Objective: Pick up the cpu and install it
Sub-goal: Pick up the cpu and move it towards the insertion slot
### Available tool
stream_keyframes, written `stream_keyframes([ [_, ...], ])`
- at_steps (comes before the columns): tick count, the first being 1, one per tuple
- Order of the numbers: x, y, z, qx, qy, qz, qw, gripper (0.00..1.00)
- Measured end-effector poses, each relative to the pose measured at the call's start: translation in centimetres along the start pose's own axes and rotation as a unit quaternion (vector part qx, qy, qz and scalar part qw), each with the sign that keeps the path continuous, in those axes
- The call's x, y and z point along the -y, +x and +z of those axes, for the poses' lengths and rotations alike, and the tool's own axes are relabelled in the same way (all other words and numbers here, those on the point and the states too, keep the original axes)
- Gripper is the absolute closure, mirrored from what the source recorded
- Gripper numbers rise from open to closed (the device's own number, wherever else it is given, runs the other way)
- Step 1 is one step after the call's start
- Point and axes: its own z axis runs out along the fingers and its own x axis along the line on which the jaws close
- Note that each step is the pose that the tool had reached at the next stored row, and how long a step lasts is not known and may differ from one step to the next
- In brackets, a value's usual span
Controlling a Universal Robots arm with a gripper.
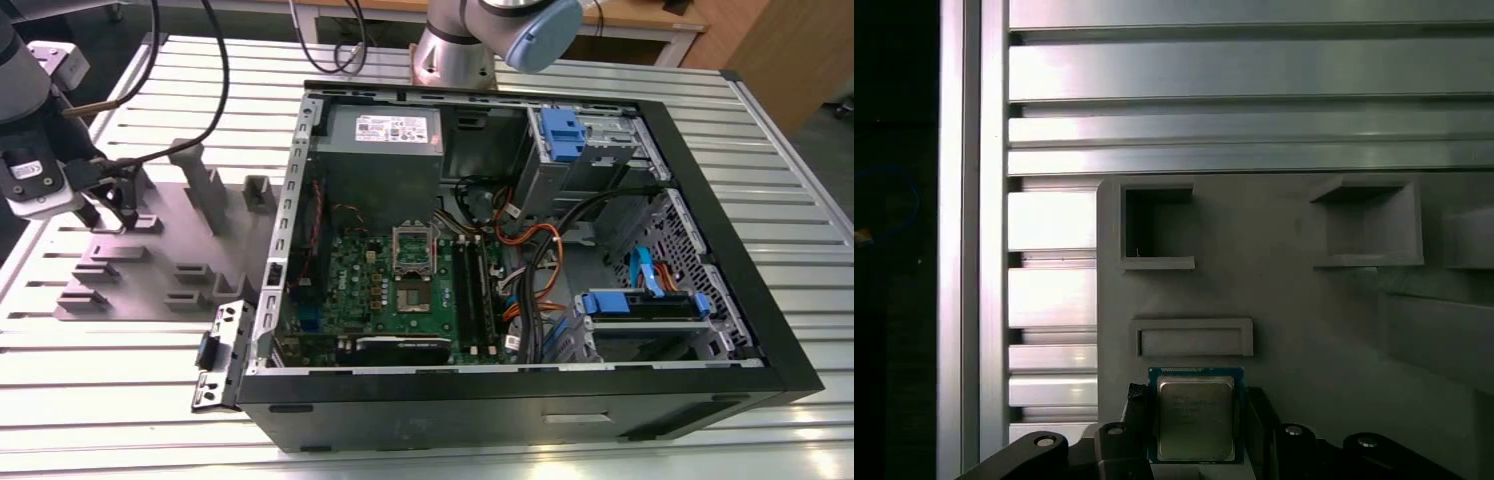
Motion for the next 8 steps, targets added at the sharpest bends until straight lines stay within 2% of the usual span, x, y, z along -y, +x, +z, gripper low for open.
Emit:
stream_keyframes([
  [8, -0.01, 0.0, -0.21, 0.0, 0.0, 0.0, 1.0, 0.53],
])
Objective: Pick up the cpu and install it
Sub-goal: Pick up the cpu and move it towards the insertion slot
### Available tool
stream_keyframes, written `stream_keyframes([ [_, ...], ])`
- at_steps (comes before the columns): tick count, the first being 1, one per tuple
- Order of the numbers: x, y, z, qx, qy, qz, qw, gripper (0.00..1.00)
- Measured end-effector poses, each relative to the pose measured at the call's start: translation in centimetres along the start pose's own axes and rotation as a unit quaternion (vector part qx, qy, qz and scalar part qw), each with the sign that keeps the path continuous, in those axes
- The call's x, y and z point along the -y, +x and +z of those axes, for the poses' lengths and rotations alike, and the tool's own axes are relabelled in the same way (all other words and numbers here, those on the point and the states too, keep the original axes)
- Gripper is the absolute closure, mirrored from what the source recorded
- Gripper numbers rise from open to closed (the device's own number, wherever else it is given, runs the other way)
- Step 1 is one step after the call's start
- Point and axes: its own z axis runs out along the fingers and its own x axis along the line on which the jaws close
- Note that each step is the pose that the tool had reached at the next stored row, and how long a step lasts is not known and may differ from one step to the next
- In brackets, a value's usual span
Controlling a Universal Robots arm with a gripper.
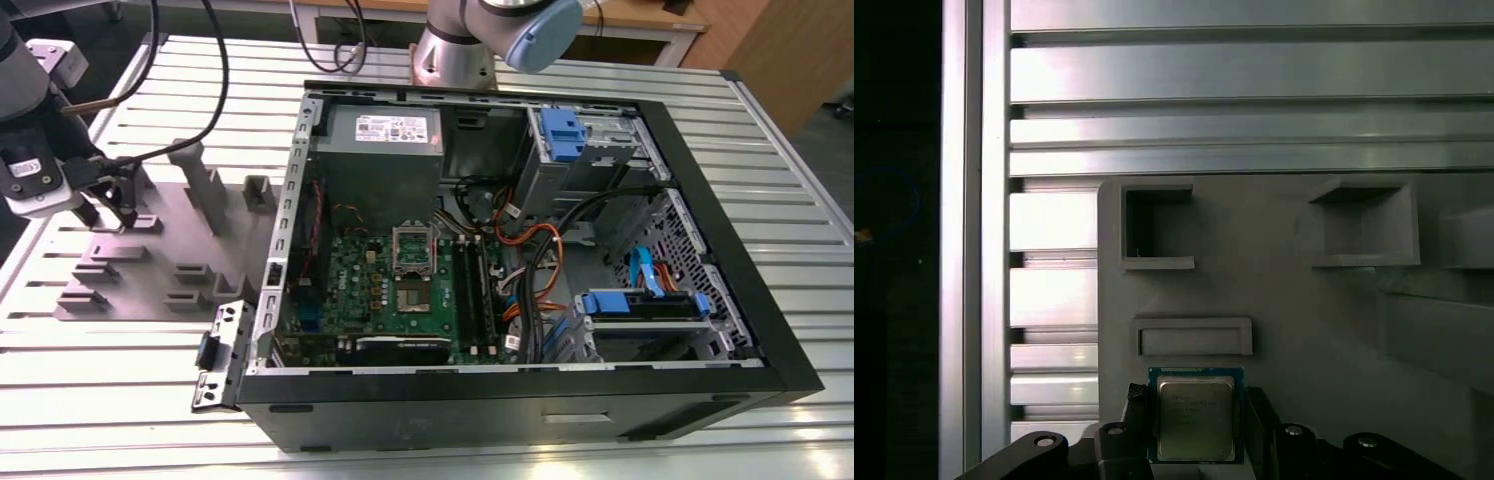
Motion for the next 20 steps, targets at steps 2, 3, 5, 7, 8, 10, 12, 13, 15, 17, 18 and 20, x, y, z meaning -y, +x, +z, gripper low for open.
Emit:
stream_keyframes([
  [2, -0.01, 0.0, -0.05, 0.0, 0.0, 0.0, 1.0, 0.53],
  [3, -0.01, 0.0, -0.08, 0.0, 0.0, 0.0, 1.0, 0.53],
  [5, -0.01, 0.0, -0.13, 0.0, 0.0, 0.0, 1.0, 0.53],
  [7, -0.01, 0.0, -0.17, 0.0, 0.0, 0.0, 1.0, 0.53],
  [8, -0.01, 0.0, -0.2, 0.0, 0.0, 0.0, 1.0, 0.53],
  [10, -0.01, 0.0, -0.24, 0.0, 0.0, 0.0, 1.0, 0.53],
  [12, -0.02, 0.0, -0.28, 0.0, 0.0, 0.0, 1.0, 0.53],
  [13, -0.02, 0.0, -0.3, 0.0, 0.0, 0.0, 1.0, 0.53],
  [15, -0.02, 0.0, -0.35, 0.0, 0.0, 0.0, 1.0, 0.53],
  [17, -0.02, 0.0, -0.39, 0.0, 0.0, 0.0, 1.0, 0.53],
  [18, -0.03, 0.0, -0.42, 0.0, 0.0, 0.0, 1.0, 0.53],
  [20, -0.03, 0.0, -0.47, 0.0, 0.0, 0.0, 1.0, 0.53],
])
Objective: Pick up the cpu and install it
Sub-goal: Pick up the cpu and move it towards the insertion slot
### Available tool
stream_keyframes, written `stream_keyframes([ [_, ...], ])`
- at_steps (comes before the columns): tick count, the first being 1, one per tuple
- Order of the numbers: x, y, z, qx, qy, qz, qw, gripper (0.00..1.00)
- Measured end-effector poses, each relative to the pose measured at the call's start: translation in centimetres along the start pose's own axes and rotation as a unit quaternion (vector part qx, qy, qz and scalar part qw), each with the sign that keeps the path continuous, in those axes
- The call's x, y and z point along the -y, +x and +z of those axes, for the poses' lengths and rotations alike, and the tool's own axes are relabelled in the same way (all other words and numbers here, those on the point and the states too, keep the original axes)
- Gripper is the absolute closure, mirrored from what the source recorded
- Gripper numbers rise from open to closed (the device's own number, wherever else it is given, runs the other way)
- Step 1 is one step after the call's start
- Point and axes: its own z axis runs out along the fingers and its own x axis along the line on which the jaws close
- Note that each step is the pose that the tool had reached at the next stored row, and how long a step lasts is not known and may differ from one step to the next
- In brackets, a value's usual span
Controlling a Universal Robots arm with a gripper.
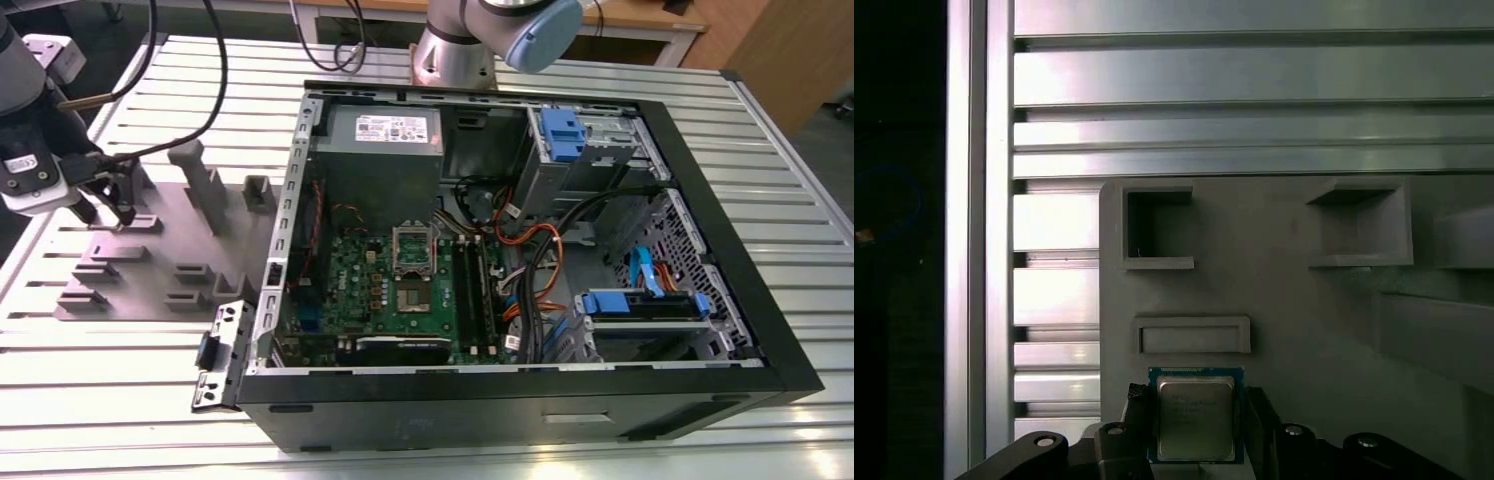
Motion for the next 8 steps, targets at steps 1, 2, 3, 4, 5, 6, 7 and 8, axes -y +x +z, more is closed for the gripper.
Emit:
stream_keyframes([
  [1, 0.0, 0.0, -0.02, 0.0, 0.0, 0.0, 1.0, 0.53],
  [2, 0.0, 0.0, -0.05, 0.0, 0.0, 0.0, 1.0, 0.53],
  [3, -0.01, 0.0, -0.09, 0.0, 0.0, 0.0, 1.0, 0.53],
  [4, -0.01, 0.0, -0.11, 0.0, 0.0, 0.0, 1.0, 0.53],
  [5, -0.01, 0.0, -0.13, 0.0001, -0.0001, 0.0, 1.0, 0.53],
  [6, -0.01, 0.0, -0.16, 0.0, 0.0, 0.0, 1.0, 0.53],
  [7, -0.01, 0.0, -0.21, 0.0, 0.0, 0.0, 1.0, 0.53],
  [8, -0.01, 0.0, -0.23, 0.0, 0.0, 0.0, 1.0, 0.53],
])
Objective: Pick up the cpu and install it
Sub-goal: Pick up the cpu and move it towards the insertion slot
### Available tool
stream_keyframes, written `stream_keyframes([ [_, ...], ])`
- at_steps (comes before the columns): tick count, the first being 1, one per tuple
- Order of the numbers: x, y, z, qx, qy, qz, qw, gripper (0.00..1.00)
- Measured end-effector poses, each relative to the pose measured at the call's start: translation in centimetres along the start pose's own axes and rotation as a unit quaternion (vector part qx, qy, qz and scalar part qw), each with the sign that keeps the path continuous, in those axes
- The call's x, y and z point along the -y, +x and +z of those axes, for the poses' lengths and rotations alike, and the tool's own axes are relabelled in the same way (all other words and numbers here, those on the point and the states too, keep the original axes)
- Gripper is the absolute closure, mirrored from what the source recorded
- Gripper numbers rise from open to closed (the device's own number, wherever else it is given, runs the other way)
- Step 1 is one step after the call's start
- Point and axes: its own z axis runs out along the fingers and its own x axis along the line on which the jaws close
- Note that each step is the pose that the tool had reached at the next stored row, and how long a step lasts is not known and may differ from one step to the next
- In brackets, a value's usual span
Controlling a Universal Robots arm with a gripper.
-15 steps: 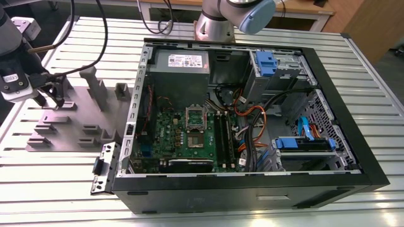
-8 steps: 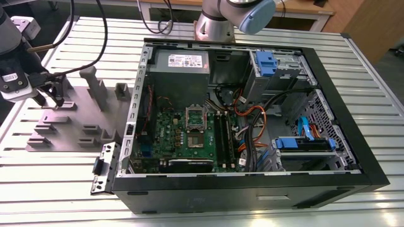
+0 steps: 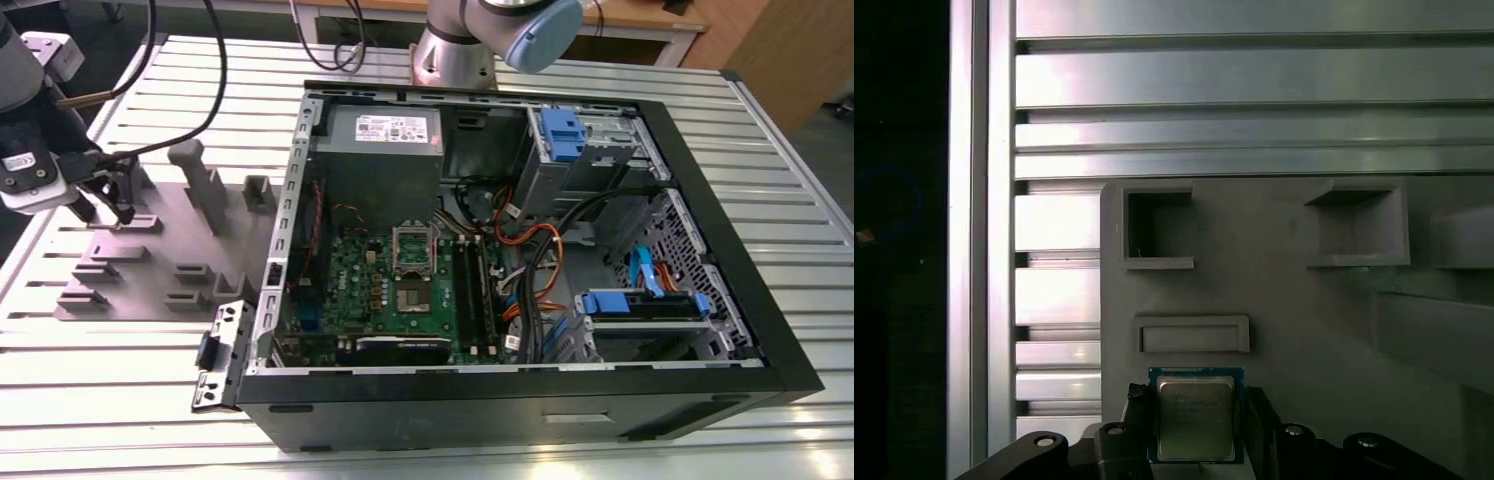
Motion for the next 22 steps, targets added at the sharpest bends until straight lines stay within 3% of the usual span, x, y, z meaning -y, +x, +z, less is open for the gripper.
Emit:
stream_keyframes([
  [22, -0.05, 0.0, -0.85, -0.0001, 0.0, 0.0, 1.0, 0.53],
])
